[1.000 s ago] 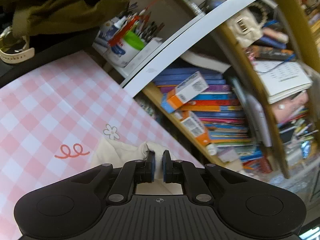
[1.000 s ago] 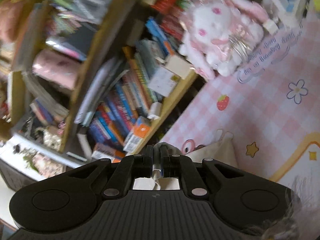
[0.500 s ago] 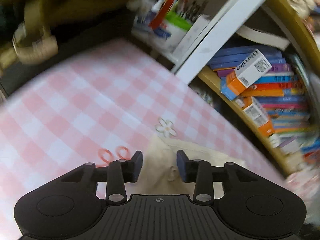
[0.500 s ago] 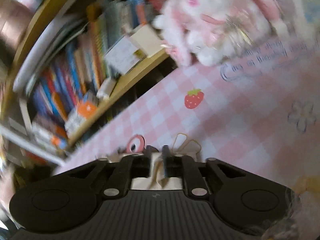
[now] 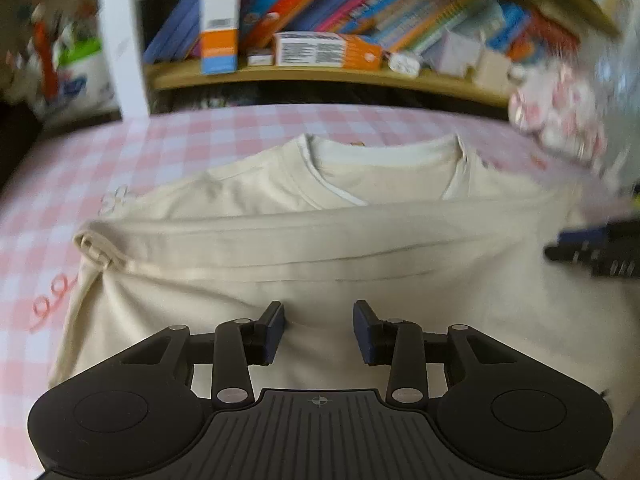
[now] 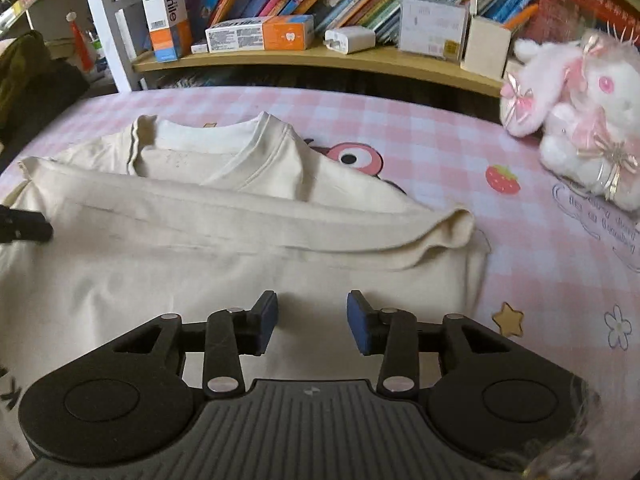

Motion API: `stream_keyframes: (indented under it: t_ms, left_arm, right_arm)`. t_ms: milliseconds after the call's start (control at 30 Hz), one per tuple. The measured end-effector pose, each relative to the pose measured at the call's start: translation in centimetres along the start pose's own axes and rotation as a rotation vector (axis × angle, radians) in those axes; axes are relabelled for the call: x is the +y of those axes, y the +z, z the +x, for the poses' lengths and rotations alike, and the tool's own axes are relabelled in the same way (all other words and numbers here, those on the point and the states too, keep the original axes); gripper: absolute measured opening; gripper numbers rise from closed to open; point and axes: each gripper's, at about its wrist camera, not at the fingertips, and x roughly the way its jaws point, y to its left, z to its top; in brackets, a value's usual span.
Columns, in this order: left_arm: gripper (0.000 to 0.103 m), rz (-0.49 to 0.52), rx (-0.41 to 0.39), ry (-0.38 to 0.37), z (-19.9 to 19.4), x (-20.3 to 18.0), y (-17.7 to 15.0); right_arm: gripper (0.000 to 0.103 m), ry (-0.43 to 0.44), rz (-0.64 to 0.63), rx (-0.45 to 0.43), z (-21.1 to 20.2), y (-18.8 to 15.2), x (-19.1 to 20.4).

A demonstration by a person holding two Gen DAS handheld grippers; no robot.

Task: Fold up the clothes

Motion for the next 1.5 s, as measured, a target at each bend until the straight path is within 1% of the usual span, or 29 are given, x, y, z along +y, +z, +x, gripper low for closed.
stream_keyframes:
  t_ms: [67, 167, 200, 267, 333, 367, 433, 467, 500, 567, 600, 633, 700, 833, 933, 1033, 1100, 1167, 1200, 1267, 1300, 1367, 1433, 1500]
  left_arm:
    - [0.036, 0.057, -0.003, 0.025, 0.1, -0.7, -0.1]
    - [0.037, 0.113, 0.003, 0.044, 0.0, -1.5, -0.3]
    - [0.037, 0.125, 0.009, 0.047, 0.1, -1.6, -0.1]
    - [0.037, 0.118, 0.021, 0.038, 0.6, -1.2, 1.0]
    - [0.037, 0.06, 0.014, 0.04, 1.6, 0.3, 3.1]
    - [0.037, 0.02, 0.001, 0.055, 2.1, 1.3, 4.3]
    - [0.038, -0.088, -0.042, 0.139, 2.8, 3.6, 6.7]
    - [0.038, -0.155, -0.068, 0.184, 2.7, 4.8, 7.8]
    - [0.038, -0.2, -0.097, 0.201, 2.2, 5.7, 8.2]
    - [0.038, -0.254, -0.154, 0.192, 0.8, 6.8, 8.4]
    - [0.038, -0.252, -0.174, 0.184, 0.1, 6.9, 8.2]
    - [0.038, -0.214, -0.18, 0.168, -0.4, 6.6, 7.7]
    - [0.038, -0.123, -0.147, 0.104, -0.8, 5.2, 6.3]
    - [0.038, 0.035, -0.063, -0.046, -0.1, 0.7, 3.6]
    - [0.038, 0.094, -0.018, -0.117, 1.1, -2.7, 2.7]
    - [0.038, 0.115, 0.032, -0.138, 3.0, -4.3, 3.2]
    - [0.038, 0.111, 0.04, -0.112, 4.4, -4.2, 4.2]
    - [0.04, 0.069, 0.011, -0.066, 5.5, -3.2, 5.8]
    - [0.04, 0.035, -0.015, -0.016, 5.6, -2.4, 6.8]
    - [0.04, -0.049, -0.072, 0.116, 5.1, -0.4, 8.6]
    - [0.04, -0.083, -0.101, 0.152, 4.4, 0.6, 8.9]
    - [0.04, -0.136, -0.161, 0.171, 2.4, 2.9, 8.6]
    - [0.04, -0.172, -0.21, 0.192, 0.4, 5.0, 7.9]
    - [0.04, -0.164, -0.212, 0.223, -1.4, 6.8, 6.3]
  right_arm:
    - [0.042, -0.009, -0.006, -0.013, 0.2, -0.1, 0.3]
    - [0.043, -0.018, -0.033, -0.014, 0.2, 0.1, 0.6]
    - [0.043, -0.019, -0.037, -0.011, 0.3, 0.2, 0.6]
    - [0.043, -0.019, -0.048, 0.002, 0.6, 0.8, 0.7]
    - [0.043, -0.018, -0.062, 0.014, 1.2, 2.0, 0.3]
    - [0.043, -0.019, -0.064, 0.011, 1.7, 3.0, -0.2]
    - [0.043, -0.032, -0.031, -0.01, 3.2, 5.7, -1.8]
    - [0.043, -0.049, -0.008, -0.029, 3.6, 6.9, -2.6]
    - [0.041, -0.08, 0.014, -0.059, 3.4, 7.8, -3.2]
    - [0.041, -0.142, 0.059, -0.118, 3.1, 9.6, -4.6]
    - [0.042, -0.156, 0.075, -0.147, 2.6, 10.1, -5.1]
    - [0.042, -0.142, 0.078, -0.173, 1.7, 9.9, -5.4]
    - [0.043, -0.107, 0.067, -0.195, 0.4, 9.1, -5.6]
    - [0.043, -0.012, -0.029, -0.153, -0.8, 6.2, -3.6]
    - [0.043, 0.063, -0.078, -0.109, -0.2, 4.7, -1.1]
    - [0.043, 0.101, -0.11, -0.058, 1.6, 4.0, 1.4]
    - [0.043, 0.1, -0.125, -0.032, 3.1, 4.3, 2.4]
    - [0.043, 0.105, -0.125, -0.023, 4.5, 5.4, 2.9]
    - [0.043, 0.106, -0.114, -0.027, 5.1, 6.2, 2.9]
    - [0.043, 0.083, -0.078, -0.051, 6.1, 8.1, 2.7]
    - [0.043, 0.051, -0.059, -0.075, 6.2, 8.8, 2.4]
    - [0.044, 0.0, -0.026, -0.113, 5.8, 9.7, 1.5]
    - [0.046, -0.002, -0.009, -0.127, 5.0, 9.5, 0.4]
    - [0.046, -0.001, -0.013, -0.129, 4.1, 8.5, -0.5]
